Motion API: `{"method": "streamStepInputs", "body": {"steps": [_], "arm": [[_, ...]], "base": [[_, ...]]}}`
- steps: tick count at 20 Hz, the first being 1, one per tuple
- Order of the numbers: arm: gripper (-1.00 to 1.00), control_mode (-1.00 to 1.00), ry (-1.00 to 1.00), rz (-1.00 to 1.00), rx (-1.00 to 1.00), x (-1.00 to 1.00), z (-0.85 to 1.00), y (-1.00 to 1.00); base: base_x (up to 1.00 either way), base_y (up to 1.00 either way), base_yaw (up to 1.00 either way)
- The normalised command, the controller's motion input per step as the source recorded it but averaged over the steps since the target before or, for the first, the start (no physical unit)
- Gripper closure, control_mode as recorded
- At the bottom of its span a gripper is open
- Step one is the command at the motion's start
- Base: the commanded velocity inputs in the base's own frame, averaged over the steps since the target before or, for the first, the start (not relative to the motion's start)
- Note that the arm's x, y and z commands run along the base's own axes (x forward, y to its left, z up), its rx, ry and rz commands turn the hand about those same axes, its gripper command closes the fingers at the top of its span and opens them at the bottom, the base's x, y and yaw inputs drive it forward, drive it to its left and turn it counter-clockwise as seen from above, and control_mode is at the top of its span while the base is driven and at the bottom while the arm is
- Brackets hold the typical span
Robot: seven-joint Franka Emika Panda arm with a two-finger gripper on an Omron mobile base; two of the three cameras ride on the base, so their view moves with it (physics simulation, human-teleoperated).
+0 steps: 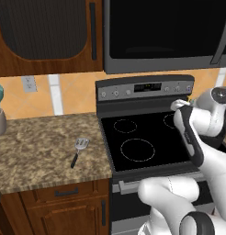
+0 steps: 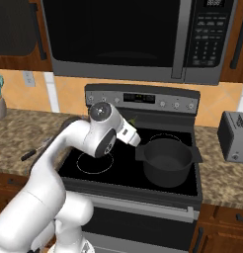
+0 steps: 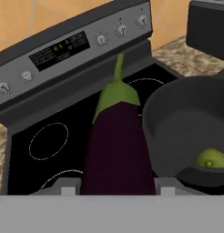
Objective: Put the eggplant and lime in the pot. Retrieve the spatula and lightly stir the vegetables in the pot.
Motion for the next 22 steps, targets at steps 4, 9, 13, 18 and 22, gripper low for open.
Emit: {"method": "streamStepInputs", "body": {"steps": [4, 9, 13, 18, 22], "arm": [[1.00, -1.00, 0.00, -0.10, 0.00, -0.11, 0.00, -1.00], [1.00, -1.00, 0.01, -0.09, 0.00, 0.00, -0.18, -1.00], [1.00, -1.00, 0.02, -0.05, 0.00, 0.00, -0.36, -0.87], [1.00, -1.00, 0.06, 0.00, 0.00, 0.28, -0.55, -0.12], [1.00, -1.00, 0.14, 0.00, 0.00, 0.46, -0.36, 0.00]], "base": [[0.00, 0.00, 0.00], [0.00, 0.00, 0.00], [0.00, 0.00, 0.00], [0.00, 0.00, 0.00], [0.00, 0.00, 0.00]]}}
